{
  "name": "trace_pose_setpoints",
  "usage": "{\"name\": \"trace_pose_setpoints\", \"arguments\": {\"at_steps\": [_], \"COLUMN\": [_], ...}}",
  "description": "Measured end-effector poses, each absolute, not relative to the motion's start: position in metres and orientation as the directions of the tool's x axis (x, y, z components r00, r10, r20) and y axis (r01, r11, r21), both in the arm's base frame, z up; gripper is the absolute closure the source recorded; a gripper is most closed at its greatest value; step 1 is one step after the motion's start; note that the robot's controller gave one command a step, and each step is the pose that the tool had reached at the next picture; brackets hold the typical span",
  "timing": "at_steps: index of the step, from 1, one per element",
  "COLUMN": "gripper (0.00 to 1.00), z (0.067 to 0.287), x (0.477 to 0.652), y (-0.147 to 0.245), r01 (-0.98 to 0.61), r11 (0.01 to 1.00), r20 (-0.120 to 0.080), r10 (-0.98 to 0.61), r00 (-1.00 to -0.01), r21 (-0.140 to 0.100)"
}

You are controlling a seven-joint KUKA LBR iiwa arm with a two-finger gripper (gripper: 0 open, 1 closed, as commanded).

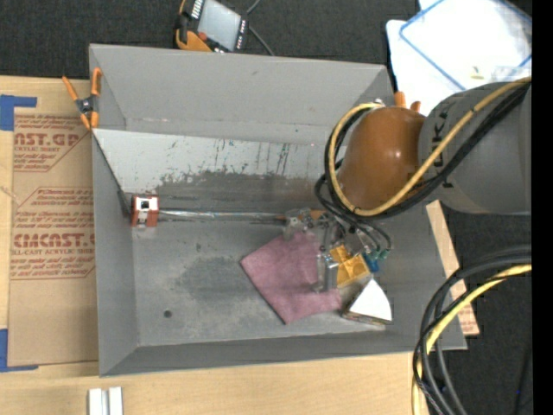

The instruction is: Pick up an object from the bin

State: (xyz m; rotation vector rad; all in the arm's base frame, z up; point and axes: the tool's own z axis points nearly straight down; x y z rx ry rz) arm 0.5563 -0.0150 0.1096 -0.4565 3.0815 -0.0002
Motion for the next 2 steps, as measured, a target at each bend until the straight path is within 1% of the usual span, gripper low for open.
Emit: {"name": "trace_pose_setpoints", "arguments": {"at_steps": [1, 2], "gripper": [0.00, 0.00], "z": [0.0957, 0.0888], "x": [0.5606, 0.5526], "y": [0.0273, 0.0240], "r01": [-0.389, -0.557], "r11": [0.921, 0.830], "r20": [-0.023, -0.025], "r10": [-0.389, -0.557], "r00": [-0.921, -0.830], "r21": [-0.005, -0.006]}}
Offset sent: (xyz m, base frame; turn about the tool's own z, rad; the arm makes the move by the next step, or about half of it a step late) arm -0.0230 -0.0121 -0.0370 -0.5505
